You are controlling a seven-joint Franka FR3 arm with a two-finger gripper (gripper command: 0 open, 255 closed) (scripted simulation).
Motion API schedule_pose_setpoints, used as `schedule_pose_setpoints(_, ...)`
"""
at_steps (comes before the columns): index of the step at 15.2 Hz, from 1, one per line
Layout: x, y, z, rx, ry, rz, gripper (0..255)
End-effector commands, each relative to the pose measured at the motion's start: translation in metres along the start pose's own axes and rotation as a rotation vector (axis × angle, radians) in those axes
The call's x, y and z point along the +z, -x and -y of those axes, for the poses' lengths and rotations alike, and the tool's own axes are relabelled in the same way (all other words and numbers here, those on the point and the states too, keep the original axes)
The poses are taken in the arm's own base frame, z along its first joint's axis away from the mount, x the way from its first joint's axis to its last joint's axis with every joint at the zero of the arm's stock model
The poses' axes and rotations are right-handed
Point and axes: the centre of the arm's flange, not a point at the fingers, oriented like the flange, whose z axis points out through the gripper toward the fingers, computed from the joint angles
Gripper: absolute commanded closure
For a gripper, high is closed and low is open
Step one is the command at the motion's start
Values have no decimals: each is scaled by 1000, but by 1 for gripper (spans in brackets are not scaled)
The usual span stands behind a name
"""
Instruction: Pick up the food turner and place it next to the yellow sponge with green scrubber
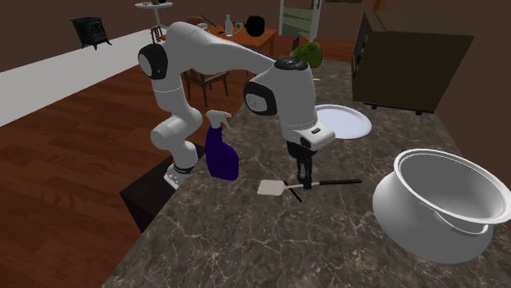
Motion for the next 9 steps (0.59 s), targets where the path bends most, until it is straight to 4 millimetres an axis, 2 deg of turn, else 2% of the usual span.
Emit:
schedule_pose_setpoints(1, -11, -3, 0, 0, 0, 0, 255)
schedule_pose_setpoints(9, -52, -13, -1, 0, 0, 0, 255)
